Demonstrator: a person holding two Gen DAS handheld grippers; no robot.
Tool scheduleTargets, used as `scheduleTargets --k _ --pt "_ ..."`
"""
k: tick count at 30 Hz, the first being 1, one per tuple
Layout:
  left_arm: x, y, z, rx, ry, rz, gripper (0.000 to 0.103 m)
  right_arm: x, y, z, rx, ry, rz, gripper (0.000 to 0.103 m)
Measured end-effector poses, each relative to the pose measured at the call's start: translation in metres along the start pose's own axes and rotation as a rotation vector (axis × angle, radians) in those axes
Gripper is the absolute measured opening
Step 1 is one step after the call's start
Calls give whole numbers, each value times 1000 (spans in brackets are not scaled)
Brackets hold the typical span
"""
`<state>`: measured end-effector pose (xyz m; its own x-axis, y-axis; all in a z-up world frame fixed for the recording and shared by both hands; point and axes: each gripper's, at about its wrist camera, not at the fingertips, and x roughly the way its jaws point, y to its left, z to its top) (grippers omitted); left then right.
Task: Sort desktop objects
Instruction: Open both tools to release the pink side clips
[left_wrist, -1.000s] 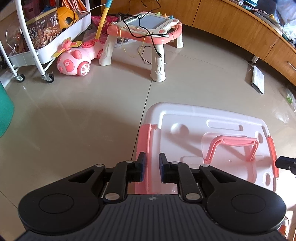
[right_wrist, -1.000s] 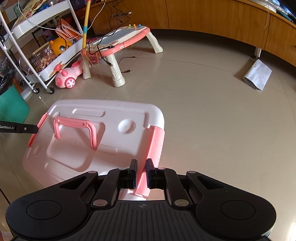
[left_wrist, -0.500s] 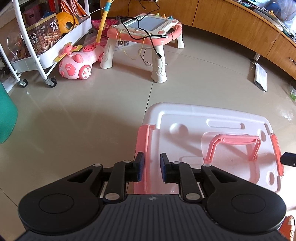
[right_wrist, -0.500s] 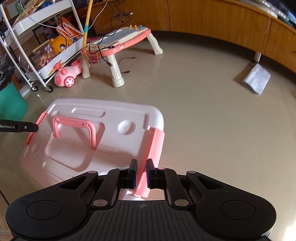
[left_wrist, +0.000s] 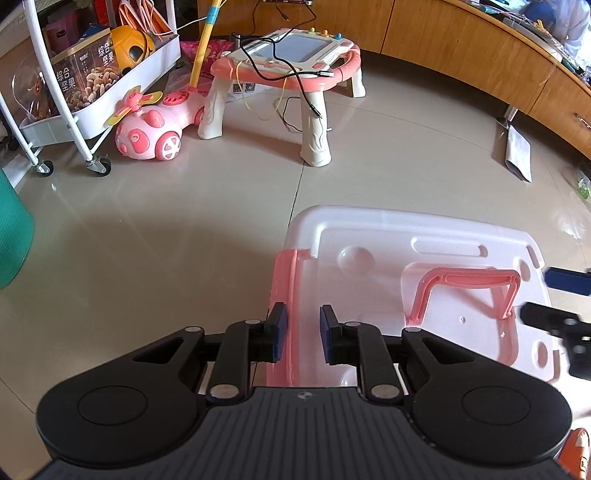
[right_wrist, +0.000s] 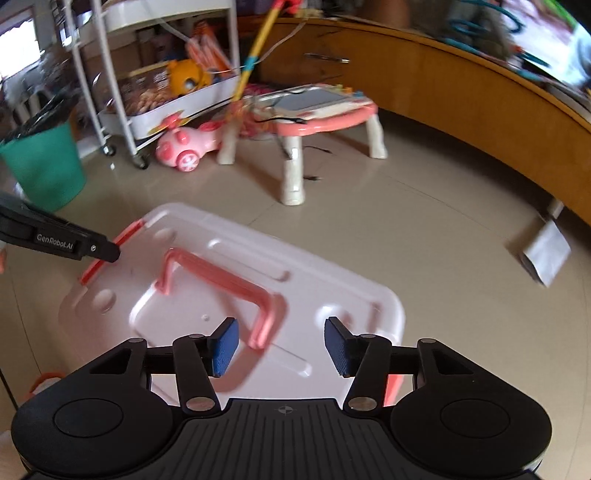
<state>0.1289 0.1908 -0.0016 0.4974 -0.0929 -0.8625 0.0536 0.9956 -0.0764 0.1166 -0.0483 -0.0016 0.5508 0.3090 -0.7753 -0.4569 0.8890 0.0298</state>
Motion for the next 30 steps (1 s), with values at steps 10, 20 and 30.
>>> scheduleTargets --k 10,20,30 --pt "0 -2 0 13 -2 -16 23 23 18 5 -50 66 13 30" --pt "1 -13 -2 64 -7 -5 31 26 23 5 -52 83 10 41" --pt "2 -24 -4 113 -11 28 37 27 22 6 -43 87 11 41"
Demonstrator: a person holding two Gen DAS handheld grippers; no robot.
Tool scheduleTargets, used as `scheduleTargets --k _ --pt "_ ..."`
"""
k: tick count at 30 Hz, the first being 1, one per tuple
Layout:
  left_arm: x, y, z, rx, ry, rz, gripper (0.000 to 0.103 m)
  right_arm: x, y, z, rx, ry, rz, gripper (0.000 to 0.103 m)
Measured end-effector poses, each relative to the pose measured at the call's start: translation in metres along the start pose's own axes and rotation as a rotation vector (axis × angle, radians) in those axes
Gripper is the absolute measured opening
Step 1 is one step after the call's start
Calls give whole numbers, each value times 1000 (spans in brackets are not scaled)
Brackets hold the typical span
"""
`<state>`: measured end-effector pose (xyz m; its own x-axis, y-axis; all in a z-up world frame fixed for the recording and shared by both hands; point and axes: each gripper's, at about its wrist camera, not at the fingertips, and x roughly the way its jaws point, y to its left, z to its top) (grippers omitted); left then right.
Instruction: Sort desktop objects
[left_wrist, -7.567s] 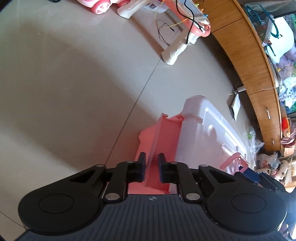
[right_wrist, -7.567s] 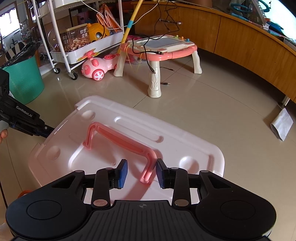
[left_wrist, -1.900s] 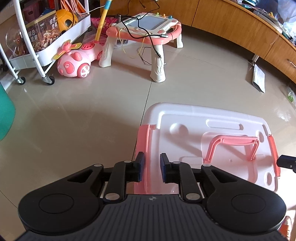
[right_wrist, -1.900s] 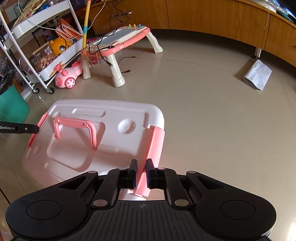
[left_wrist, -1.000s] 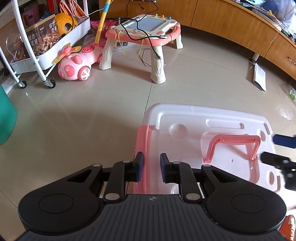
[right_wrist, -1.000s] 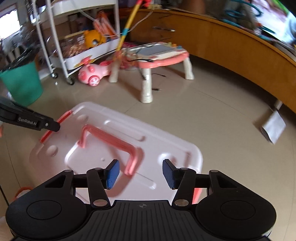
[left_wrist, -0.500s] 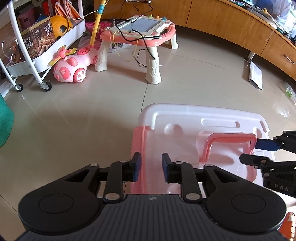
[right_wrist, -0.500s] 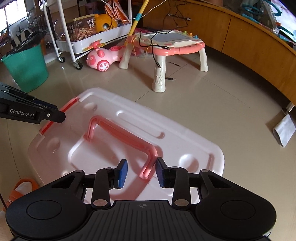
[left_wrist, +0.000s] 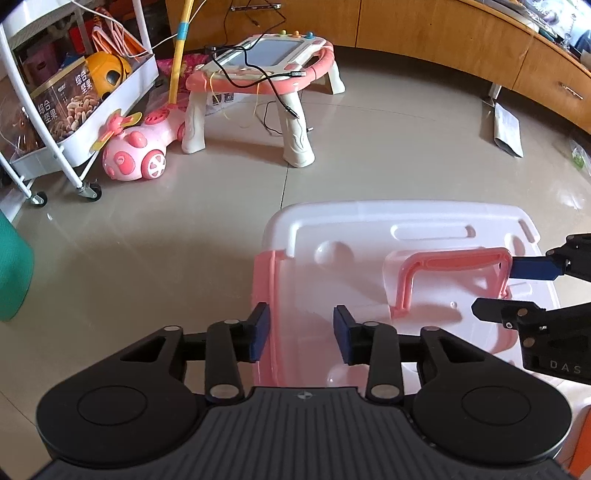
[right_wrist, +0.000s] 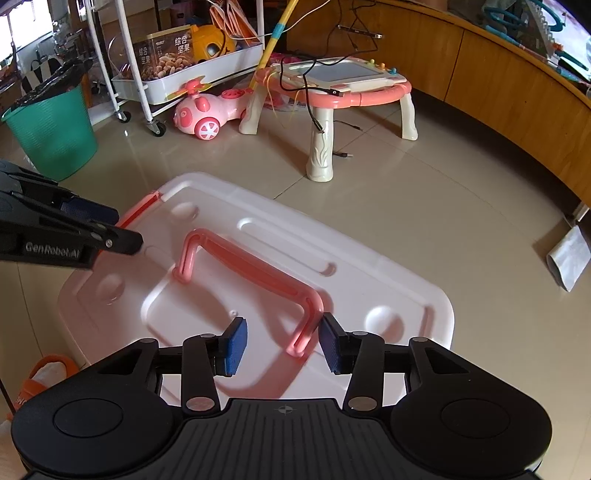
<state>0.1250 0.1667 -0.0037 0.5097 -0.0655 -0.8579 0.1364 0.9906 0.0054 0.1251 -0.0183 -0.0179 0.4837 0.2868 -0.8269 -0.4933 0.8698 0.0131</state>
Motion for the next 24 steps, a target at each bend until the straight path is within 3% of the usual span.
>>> scheduleTargets --k 9,24 --pt "1 10 0 -42 12 24 37 -3 -4 0 -17 -8 8 36" --pt "-2 20 1 -106 3 12 37 -13 -11 0 -2 -37 -11 36"
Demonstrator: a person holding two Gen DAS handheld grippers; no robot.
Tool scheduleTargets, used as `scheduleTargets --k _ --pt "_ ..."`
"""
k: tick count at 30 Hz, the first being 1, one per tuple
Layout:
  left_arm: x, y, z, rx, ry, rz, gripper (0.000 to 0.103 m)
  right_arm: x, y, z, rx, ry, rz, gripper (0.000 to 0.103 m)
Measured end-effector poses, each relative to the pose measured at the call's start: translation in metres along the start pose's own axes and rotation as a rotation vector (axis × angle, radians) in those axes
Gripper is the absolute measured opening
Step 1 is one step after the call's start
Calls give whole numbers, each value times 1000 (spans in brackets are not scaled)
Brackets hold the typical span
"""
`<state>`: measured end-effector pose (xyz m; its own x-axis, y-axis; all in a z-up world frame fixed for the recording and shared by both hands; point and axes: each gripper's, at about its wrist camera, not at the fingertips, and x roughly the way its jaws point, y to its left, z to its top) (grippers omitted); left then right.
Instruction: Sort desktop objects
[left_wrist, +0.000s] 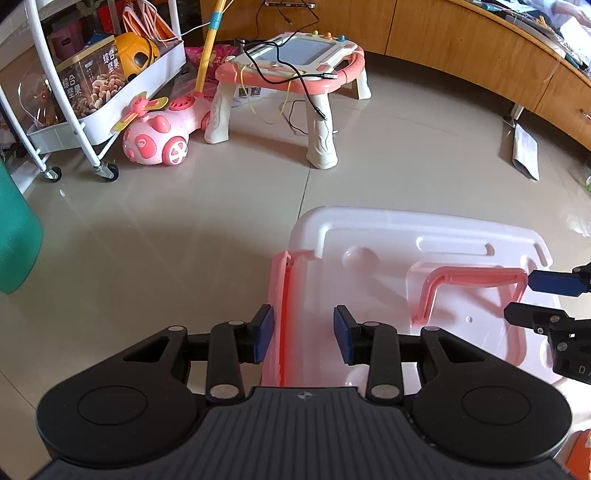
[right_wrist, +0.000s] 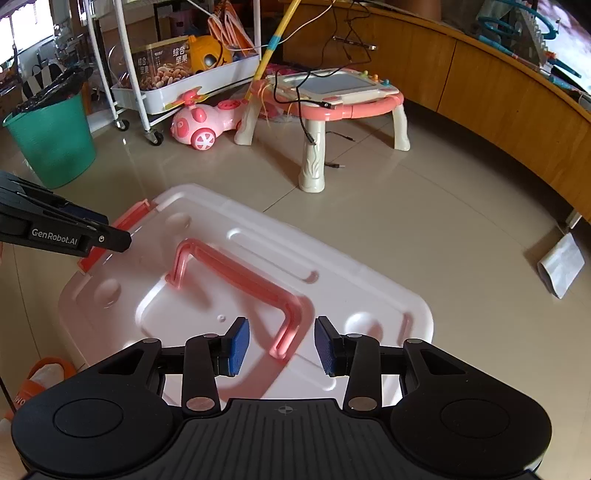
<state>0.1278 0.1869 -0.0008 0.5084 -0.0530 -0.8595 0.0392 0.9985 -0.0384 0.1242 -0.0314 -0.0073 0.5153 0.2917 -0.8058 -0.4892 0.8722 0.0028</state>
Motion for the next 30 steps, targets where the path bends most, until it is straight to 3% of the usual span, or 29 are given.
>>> scheduleTargets --k 17,21,30 --pt "-16 -7 6 -16 -39 29 38 -10 -2 -1 12 -21 -8 37" --pt "-30 -25 7 0 -64 35 62 -22 -4 -2 24 -37 -12 37" --pt "-72 -66 -1 -13 -116 18 83 -71 -24 -18 101 -87 -27 38"
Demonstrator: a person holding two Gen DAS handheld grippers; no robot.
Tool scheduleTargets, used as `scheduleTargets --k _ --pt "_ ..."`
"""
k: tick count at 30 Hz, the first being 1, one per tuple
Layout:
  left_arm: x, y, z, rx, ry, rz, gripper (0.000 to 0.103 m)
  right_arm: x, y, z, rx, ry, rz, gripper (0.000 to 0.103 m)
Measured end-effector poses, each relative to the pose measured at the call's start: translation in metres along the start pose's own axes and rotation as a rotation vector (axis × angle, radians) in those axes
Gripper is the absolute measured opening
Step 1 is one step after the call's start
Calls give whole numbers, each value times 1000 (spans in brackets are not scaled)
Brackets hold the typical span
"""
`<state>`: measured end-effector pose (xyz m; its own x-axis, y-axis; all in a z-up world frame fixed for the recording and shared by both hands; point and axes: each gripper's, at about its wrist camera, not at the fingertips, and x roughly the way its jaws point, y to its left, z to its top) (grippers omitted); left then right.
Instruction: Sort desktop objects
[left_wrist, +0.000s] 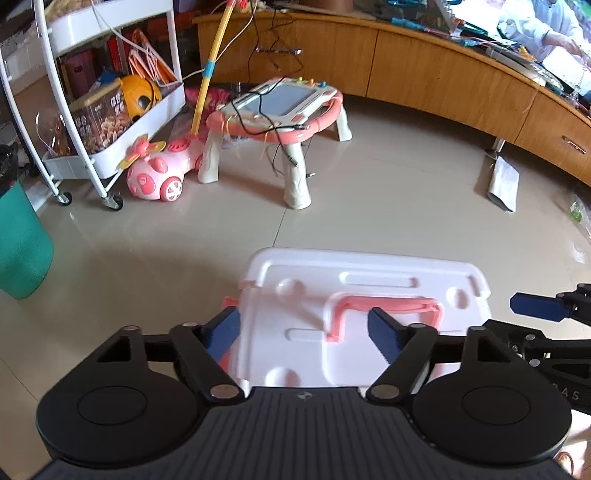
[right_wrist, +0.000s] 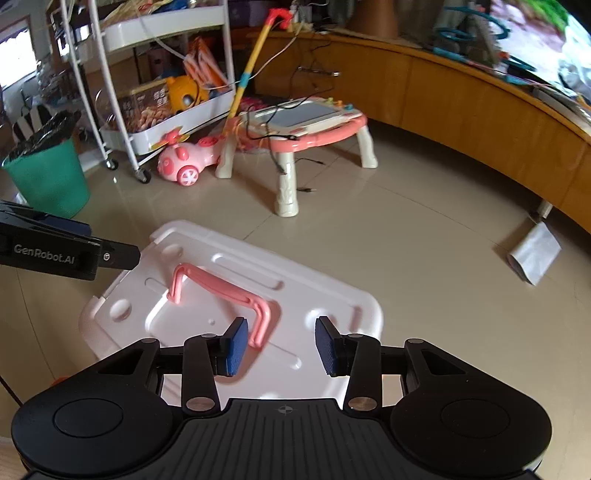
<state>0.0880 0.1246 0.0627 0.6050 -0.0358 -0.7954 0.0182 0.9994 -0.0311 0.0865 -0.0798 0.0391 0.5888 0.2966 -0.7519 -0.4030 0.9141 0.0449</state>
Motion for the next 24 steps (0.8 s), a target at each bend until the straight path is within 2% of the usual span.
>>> scheduleTargets --k 2,4,17,24 --pt "-9 -11 -3 4 -2 -6 86 -11 -4 -6 15 -10 0 38" --pt "-15 -20 -7 -2 6 -11 95 -20 -6 -11 23 -12 -2 38" --pt "-49 -63 -47 19 34 29 100 -74 4 -49 57 -33 1 40" --pt "-69 -76 -65 103 -20 16 100 -89 19 -65 34 -21 10 40"
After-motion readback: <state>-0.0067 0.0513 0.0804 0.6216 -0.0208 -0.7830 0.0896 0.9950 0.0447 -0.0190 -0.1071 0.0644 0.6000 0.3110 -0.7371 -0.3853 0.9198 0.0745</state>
